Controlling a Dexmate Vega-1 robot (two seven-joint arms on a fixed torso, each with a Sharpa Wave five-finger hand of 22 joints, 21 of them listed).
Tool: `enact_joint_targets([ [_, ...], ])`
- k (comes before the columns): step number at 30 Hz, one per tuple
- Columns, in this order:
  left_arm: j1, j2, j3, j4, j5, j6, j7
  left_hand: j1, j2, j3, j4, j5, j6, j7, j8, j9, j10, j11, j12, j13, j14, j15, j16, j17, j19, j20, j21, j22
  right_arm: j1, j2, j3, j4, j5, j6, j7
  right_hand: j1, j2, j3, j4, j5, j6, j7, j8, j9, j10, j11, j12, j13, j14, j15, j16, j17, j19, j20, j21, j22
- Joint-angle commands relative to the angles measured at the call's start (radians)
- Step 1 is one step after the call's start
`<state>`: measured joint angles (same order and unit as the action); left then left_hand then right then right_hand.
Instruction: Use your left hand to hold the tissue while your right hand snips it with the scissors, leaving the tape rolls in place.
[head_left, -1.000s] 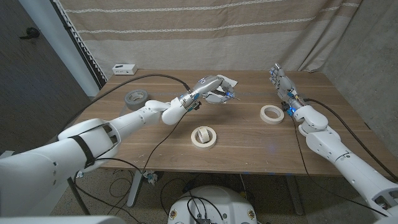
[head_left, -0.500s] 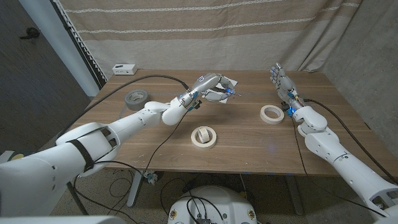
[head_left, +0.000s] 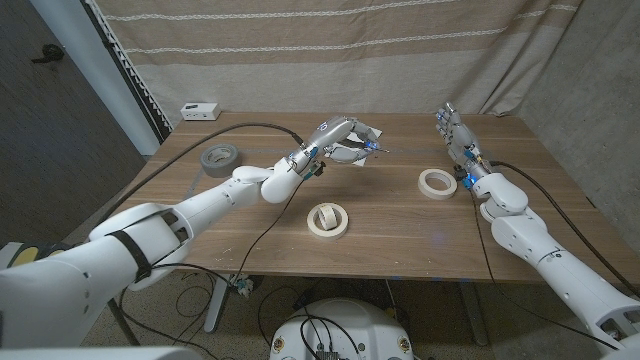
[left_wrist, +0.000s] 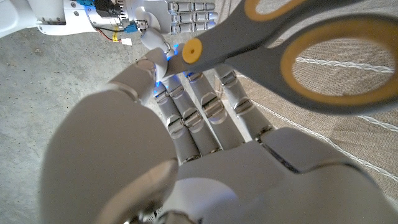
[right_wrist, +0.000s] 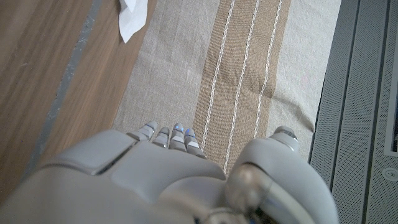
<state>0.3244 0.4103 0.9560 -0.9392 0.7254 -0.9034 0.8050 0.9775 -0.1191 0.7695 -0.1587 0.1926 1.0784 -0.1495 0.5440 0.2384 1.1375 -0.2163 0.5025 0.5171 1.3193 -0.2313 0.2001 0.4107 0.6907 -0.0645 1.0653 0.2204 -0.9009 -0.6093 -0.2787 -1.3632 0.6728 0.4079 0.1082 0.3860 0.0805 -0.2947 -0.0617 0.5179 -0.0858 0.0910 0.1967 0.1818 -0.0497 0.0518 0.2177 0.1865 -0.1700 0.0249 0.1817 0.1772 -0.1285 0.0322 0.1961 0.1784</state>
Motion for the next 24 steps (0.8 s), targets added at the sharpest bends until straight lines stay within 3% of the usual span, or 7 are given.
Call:
enact_joint_targets([
  [1,0.025,-0.011,-0.031,-0.021,-0.013,-0.002,-0.009,-0.016,0.014,0.020,0.016,0.003,0.000,0.006,0.001,0.031,0.022,0.006,0.007,0.002,0.001,-0.005,0.005,0.002,-0.006,-0.108,0.006,-0.001,-0.007,-0.003,0.008,0.004,0.008,0.011,0.009,0.007,0.009,-0.001,0.003,0.005,-0.003,-0.006,0.000,0.003,0.007,0.001,0.007,0.002,0.000,-0.002,0.003,0.003,0.000,0.001,0.002,0.002],
  [24,0.138,-0.063,-0.154,-0.046,-0.344,-0.026,-0.297,-0.017,0.013,0.023,0.013,0.005,0.013,0.018,-0.009,0.014,0.016,0.006,0.001,-0.010,-0.004,-0.005,0.005,0.000,-0.015,-0.107,0.020,-0.012,-0.014,0.000,0.006,-0.009,0.009,-0.003,-0.006,0.009,0.011,0.000,0.003,0.005,-0.002,-0.006,0.000,0.003,0.012,0.001,0.009,0.002,0.002,-0.003,0.003,0.003,0.002,0.001,0.002,0.002],
])
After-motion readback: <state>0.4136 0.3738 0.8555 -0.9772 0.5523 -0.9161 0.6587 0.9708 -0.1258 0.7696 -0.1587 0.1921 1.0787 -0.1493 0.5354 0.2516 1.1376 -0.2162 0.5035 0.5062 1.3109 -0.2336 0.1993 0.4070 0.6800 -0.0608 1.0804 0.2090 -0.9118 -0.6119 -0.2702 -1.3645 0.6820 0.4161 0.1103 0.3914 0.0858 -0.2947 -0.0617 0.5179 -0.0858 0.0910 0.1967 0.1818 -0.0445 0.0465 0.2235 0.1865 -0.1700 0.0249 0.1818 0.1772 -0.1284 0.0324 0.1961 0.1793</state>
